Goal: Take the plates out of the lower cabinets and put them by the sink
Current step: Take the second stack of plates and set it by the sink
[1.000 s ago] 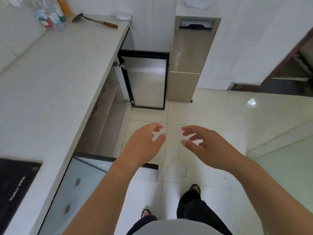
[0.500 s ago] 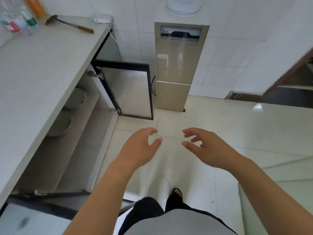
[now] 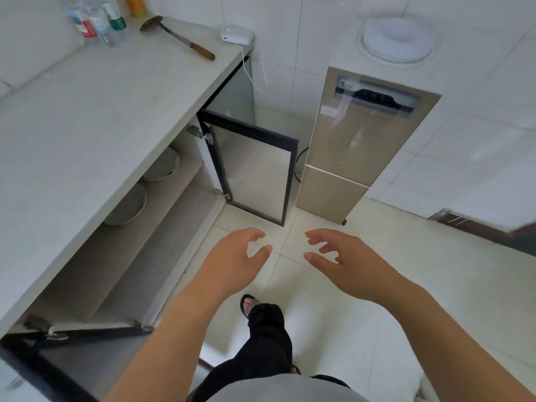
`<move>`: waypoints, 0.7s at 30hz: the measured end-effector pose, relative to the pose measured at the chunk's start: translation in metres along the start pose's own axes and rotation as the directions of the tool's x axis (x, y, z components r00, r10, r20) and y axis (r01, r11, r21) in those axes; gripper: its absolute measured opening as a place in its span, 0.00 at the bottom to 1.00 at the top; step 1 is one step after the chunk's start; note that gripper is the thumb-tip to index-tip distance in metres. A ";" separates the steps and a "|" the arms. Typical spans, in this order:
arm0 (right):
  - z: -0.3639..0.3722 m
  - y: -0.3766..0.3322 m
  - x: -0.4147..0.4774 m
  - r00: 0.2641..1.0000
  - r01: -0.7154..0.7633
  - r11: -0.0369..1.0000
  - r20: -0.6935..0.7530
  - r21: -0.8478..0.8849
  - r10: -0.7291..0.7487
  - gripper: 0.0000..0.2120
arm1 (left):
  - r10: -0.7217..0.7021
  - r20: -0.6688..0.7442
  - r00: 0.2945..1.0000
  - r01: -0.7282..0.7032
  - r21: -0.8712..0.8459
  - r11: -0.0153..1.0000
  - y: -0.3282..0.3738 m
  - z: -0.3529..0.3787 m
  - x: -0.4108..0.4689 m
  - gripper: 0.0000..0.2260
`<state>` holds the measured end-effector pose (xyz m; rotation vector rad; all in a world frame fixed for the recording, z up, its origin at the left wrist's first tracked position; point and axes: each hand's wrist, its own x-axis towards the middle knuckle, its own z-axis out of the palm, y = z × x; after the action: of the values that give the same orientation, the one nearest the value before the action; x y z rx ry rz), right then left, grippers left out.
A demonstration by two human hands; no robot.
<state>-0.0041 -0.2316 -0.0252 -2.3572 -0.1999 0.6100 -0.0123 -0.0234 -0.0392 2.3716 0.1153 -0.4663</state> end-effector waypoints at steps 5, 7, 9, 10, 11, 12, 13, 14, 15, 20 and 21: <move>-0.026 -0.022 0.084 0.999 0.032 0.998 0.038 -0.059 -0.030 0.20 | -0.012 -0.028 1.000 0.011 -0.024 1.000 0.000 -0.037 0.068 0.16; -0.034 -0.037 0.115 0.997 0.052 0.996 0.054 -0.070 -0.048 0.20 | -0.015 -0.017 1.000 0.015 -0.006 1.000 -0.003 -0.054 0.090 0.17; -0.039 -0.051 0.153 0.995 0.085 0.993 0.066 -0.077 -0.080 0.21 | -0.021 -0.028 0.999 0.022 0.020 1.000 -0.012 -0.072 0.120 0.17; -0.041 -0.057 0.171 0.992 0.102 0.992 0.077 -0.074 -0.096 0.21 | -0.035 -0.038 0.999 0.037 0.033 0.999 -0.017 -0.080 0.133 0.18; -0.041 -0.063 0.187 0.989 0.120 0.991 0.090 -0.067 -0.114 0.21 | -0.059 -0.045 0.997 0.061 0.036 0.998 -0.022 -0.086 0.144 0.18; -0.042 -0.067 0.203 0.985 0.144 0.988 0.104 -0.062 -0.137 0.21 | -0.085 -0.055 0.995 0.087 0.030 0.996 -0.026 -0.092 0.153 0.18; -0.041 -0.071 0.217 0.979 0.173 0.983 0.124 -0.065 -0.164 0.21 | -0.112 -0.066 0.992 0.114 0.021 0.993 -0.030 -0.097 0.159 0.18; -0.040 -0.076 0.231 0.971 0.200 0.977 0.148 -0.074 -0.188 0.20 | -0.139 -0.074 0.988 0.140 0.010 0.990 -0.034 -0.101 0.165 0.18; -0.039 -0.081 0.244 0.963 0.223 0.971 0.175 -0.081 -0.207 0.20 | -0.165 -0.083 0.983 0.166 -0.003 0.986 -0.038 -0.105 0.169 0.18; -0.028 -0.114 0.319 0.884 0.369 0.923 0.348 -0.111 -0.311 0.20 | -0.361 -0.180 0.915 0.346 -0.108 0.932 -0.064 -0.127 0.186 0.18; -0.026 -0.121 0.333 0.854 0.411 0.904 0.395 -0.115 -0.338 0.20 | -0.409 -0.198 0.891 0.389 -0.137 0.911 -0.067 -0.130 0.187 0.18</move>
<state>0.3035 -0.0556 -0.0522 -2.2719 -0.9093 0.8592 0.1866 0.1045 -0.0603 2.2993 0.7262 -0.3719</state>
